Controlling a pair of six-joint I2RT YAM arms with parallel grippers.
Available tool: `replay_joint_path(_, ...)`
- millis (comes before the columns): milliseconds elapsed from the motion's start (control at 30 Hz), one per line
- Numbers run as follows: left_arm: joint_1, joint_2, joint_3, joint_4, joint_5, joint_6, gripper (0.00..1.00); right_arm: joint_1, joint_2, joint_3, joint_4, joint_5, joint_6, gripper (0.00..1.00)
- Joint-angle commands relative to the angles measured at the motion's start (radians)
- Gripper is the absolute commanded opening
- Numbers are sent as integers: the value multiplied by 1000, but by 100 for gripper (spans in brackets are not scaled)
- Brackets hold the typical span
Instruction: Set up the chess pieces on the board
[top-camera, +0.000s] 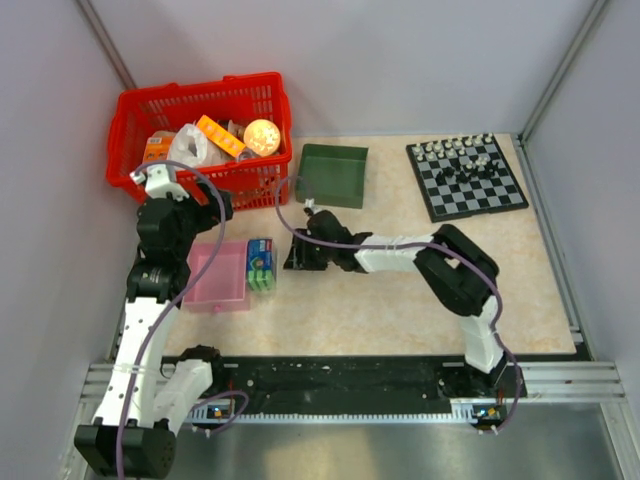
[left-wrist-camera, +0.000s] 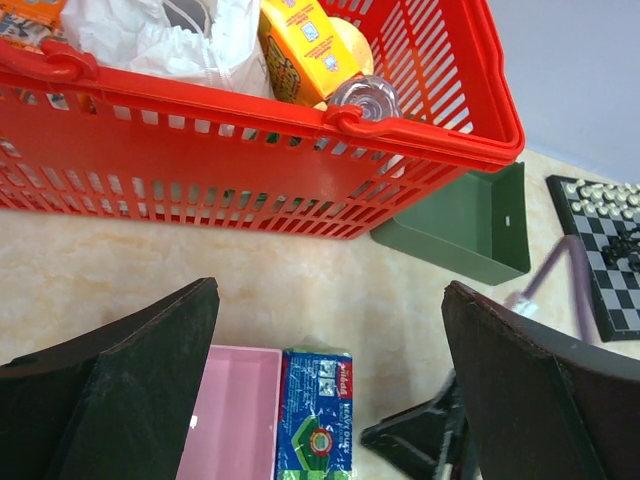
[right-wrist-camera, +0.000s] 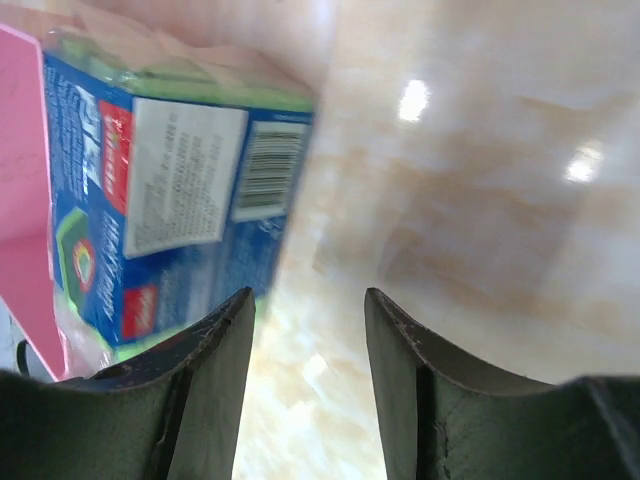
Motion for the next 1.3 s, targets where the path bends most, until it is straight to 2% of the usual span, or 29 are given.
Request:
replay_joint_path(0, 1, 3, 25, 51, 81, -5, 99, -99, -259, -97, 3, 107, -68, 49)
replay_joint_path(100, -8, 28, 28, 80, 150, -30, 99, -185, -423, -154, -84, 156, -163, 52)
replay_joint_path(167, -50, 51, 36, 105, 144, -34, 99, -243, -543, -194, -149, 239, -218, 54)
replay_joint_path(300, -233, 132, 85, 137, -8, 10, 99, -421, -730, -266, -221, 275, -280, 59)
replay_joint_path(400, -323, 230, 129, 190, -17, -5, 99, -576, -810, -285, -244, 273, -317, 68)
replay_joint_path(467, -376, 296, 152, 249, -25, -10, 98, -660, -821, -266, -266, 270, -337, 70)
replay_joint_path(567, -433, 429, 215, 351, -22, -27, 95, -814, -781, -208, -303, 241, -331, 70)
replay_joint_path(667, -465, 613, 309, 411, 73, -86, 89, -938, -691, -127, -342, 227, -318, 72)
replay_joint_path(733, -490, 719, 384, 428, 102, -100, 87, -1001, -634, -60, -384, 227, -311, 72)
replay_joint_path(900, -551, 980, 612, 419, 141, -114, 86, -1121, -513, 22, -343, 215, -286, 70)
replay_joint_path(1033, -590, 1166, 775, 410, 153, -128, 84, -1185, -395, 82, -321, 207, -285, 61)
replay_joint_path(1133, -614, 1287, 890, 408, 184, -149, 78, -1245, -318, 103, -270, 174, -262, 52)
replay_joint_path(1267, -643, 1395, 996, 407, 188, -154, 74, -1291, -215, 163, -270, 125, -248, 46)
